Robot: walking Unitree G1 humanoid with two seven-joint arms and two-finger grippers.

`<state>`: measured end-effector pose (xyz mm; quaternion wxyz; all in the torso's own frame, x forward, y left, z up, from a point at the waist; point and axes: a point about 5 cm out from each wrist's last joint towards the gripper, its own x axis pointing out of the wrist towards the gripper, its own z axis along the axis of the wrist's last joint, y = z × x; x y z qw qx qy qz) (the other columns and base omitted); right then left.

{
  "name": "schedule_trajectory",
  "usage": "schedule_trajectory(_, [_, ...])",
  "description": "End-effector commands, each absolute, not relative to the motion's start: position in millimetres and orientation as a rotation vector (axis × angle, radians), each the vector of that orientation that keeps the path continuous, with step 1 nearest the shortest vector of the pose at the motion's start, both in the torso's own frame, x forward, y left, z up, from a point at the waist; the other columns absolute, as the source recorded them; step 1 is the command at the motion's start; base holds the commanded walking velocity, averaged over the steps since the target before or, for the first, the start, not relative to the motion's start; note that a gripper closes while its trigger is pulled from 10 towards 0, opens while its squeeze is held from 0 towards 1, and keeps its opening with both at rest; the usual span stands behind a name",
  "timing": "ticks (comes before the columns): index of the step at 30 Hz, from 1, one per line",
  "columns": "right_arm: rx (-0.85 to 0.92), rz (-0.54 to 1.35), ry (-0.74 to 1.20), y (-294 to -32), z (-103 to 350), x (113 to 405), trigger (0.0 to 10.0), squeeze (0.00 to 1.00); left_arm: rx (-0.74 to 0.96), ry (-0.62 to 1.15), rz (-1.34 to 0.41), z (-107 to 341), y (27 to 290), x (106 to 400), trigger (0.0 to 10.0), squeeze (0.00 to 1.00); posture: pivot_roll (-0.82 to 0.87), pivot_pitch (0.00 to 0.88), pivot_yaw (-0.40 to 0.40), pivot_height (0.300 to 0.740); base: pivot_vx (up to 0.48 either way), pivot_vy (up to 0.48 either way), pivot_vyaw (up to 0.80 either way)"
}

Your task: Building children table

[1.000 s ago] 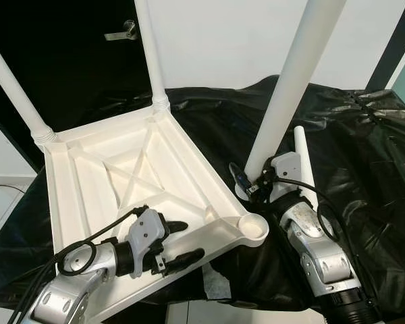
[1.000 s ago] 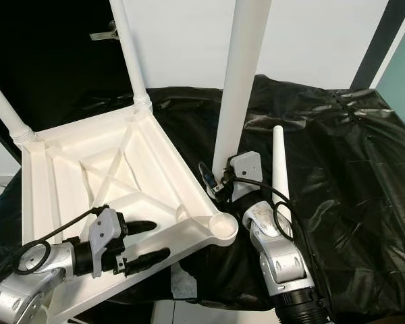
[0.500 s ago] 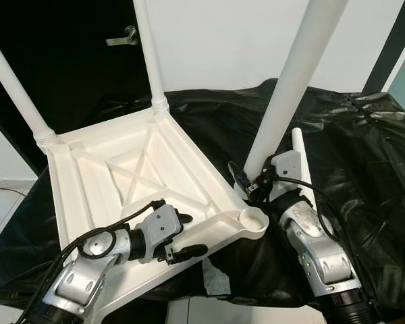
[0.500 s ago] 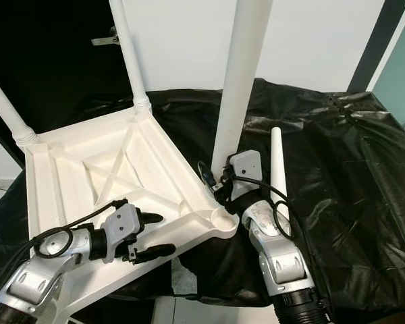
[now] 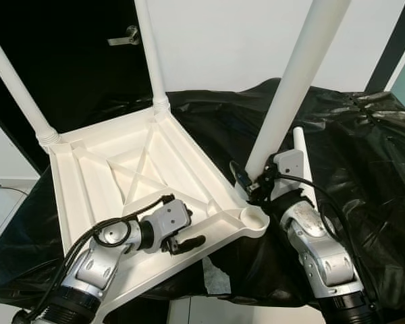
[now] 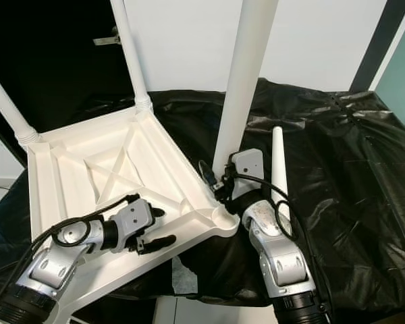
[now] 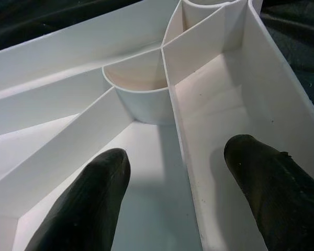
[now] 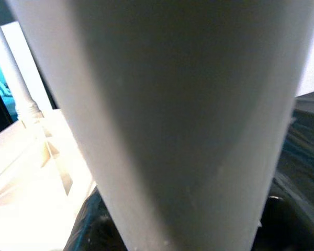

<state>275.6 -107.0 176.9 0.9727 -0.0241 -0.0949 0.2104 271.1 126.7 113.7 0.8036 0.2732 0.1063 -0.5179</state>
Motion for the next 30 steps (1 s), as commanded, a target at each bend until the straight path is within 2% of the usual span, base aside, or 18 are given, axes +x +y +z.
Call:
schedule_trajectory(1, [-0.038, 0.425, -0.197, -106.8, 180.1, 273.1, 10.0, 0.00, 0.608, 0.158, -0.794, 120.4, 142.7, 287.1, 10.0, 0.00, -0.01, 0.000, 0.026, 0.740, 0.000, 0.000, 0.00])
schedule_trajectory(10, [-0.041, 0.424, -0.161, -106.1, 177.4, 266.6, 10.0, 0.00, 0.637, 0.172, -0.693, 119.8, 153.8, 296.7, 10.0, 0.00, -0.01, 0.000, 0.023, 0.740, 0.000, 0.000, 0.00])
schedule_trajectory(11, [-0.043, 0.422, -0.154, -106.4, 176.6, 266.6, 10.0, 0.00, 0.635, 0.166, -0.609, 120.8, 154.9, 305.2, 10.0, 0.00, -0.01, 0.000, 0.024, 0.740, 0.000, 0.000, 0.00])
schedule_trajectory(13, [-0.042, 0.419, -0.153, -106.8, 177.3, 267.0, 10.0, 0.00, 0.635, 0.155, -0.570, 122.9, 155.3, 308.9, 10.0, 0.00, -0.01, 0.000, 0.026, 0.740, 0.000, 0.000, 0.00])
schedule_trajectory(16, [-0.040, 0.417, -0.152, -107.1, 178.4, 267.6, 10.0, 0.00, 0.624, 0.156, -0.563, 123.9, 155.5, 310.0, 10.0, 0.00, -0.01, 0.000, 0.026, 0.740, 0.000, 0.000, 0.00])
schedule_trajectory(27, [-0.023, 0.401, -0.142, -108.4, 180.4, 271.3, 10.0, 0.00, 0.458, 0.082, -0.863, 135.0, 144.5, 279.4, 10.0, 0.00, 0.00, 0.000, 0.022, 0.740, 0.000, 0.000, 0.00])
schedule_trajectory(30, [0.003, 0.395, -0.111, -108.6, 176.3, 272.2, 10.0, 0.00, 0.316, 0.062, -1.039, 144.0, 135.5, 256.5, 10.0, 0.00, 0.00, 0.000, 0.017, 0.740, 0.000, 0.000, 0.00])
